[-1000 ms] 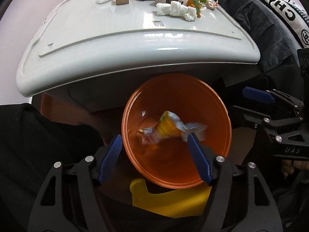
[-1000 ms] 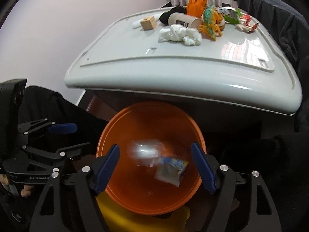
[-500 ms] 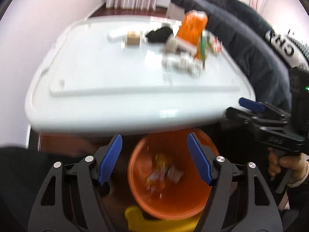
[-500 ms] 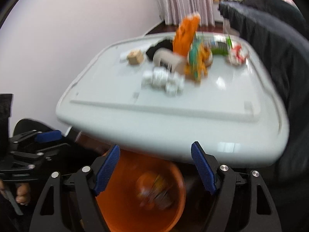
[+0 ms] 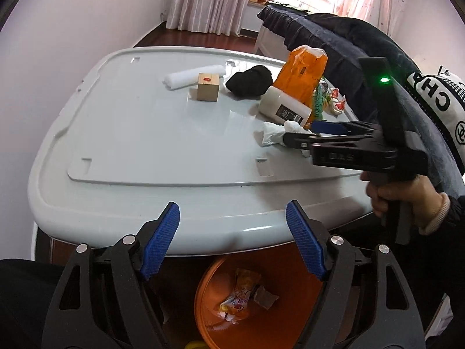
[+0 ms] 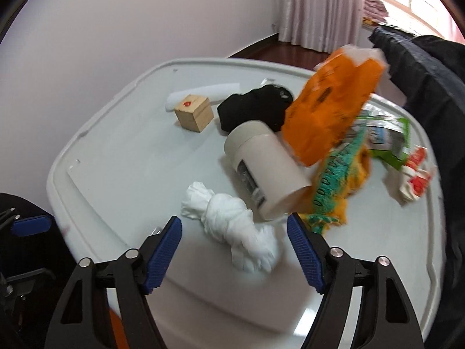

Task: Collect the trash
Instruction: 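Move both grippers back over the table toward the tissue bundle, then grasp the white tissue bundle with the right gripper while the left gripper grasps the white container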

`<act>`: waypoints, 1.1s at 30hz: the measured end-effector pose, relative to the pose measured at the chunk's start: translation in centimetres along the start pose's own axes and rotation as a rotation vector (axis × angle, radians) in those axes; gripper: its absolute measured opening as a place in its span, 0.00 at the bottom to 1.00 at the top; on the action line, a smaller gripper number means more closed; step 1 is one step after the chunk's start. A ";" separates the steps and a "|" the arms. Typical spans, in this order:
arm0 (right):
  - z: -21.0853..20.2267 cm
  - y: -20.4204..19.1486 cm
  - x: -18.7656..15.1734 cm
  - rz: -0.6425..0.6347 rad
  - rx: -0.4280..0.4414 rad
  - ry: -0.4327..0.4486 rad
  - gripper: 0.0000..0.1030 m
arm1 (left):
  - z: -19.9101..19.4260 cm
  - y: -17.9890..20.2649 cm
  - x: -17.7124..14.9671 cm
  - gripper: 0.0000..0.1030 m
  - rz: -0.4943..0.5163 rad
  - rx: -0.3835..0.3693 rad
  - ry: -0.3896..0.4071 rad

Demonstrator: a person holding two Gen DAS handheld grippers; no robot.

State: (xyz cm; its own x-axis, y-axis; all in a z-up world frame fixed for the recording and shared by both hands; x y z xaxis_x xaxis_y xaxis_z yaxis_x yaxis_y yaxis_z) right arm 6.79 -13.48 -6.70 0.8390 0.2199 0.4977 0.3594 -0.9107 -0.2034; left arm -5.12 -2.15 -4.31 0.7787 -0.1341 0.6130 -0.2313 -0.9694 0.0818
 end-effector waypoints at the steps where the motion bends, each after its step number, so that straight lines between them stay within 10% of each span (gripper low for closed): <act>1: 0.6 -0.3 -0.2 -0.007 -0.004 -0.022 0.58 | -0.1 0.0 -0.1 0.72 -0.001 0.003 0.004; 5: 0.5 -1.8 -1.1 -0.087 -0.047 -0.007 0.43 | -0.2 -0.1 -0.4 0.72 -0.007 0.008 0.010; 13: 1.9 -2.9 -0.2 -0.094 -0.060 -0.018 0.50 | -0.1 0.0 -0.8 0.72 -0.004 0.012 0.000; 22: 0.9 -3.3 -1.5 -0.103 -0.080 -0.014 0.35 | -0.1 -0.5 -1.0 0.72 -0.034 0.022 -0.001; 33: -2.9 2.6 -5.0 0.155 -0.168 0.005 0.35 | 2.2 -0.2 2.6 0.72 -0.088 0.043 -0.037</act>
State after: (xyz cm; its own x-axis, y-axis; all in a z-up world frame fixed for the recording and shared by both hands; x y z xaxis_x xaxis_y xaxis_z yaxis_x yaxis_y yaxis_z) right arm 2.36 -17.97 -7.21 0.8768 0.0711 0.4755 0.1526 -0.9790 -0.1350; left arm -1.76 -2.78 -4.45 0.8158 -0.0544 0.5757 -0.1364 -0.9856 0.1001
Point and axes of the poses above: each gripper's, at about its wrist camera, not at the fingertips, and z roughly the way its jaws point, y to its right, x to its top, the point moved 1 cm from there along z, roughly the way its jaws point, and after that the axes turned 13 degrees about z, right-handed, at the moved point
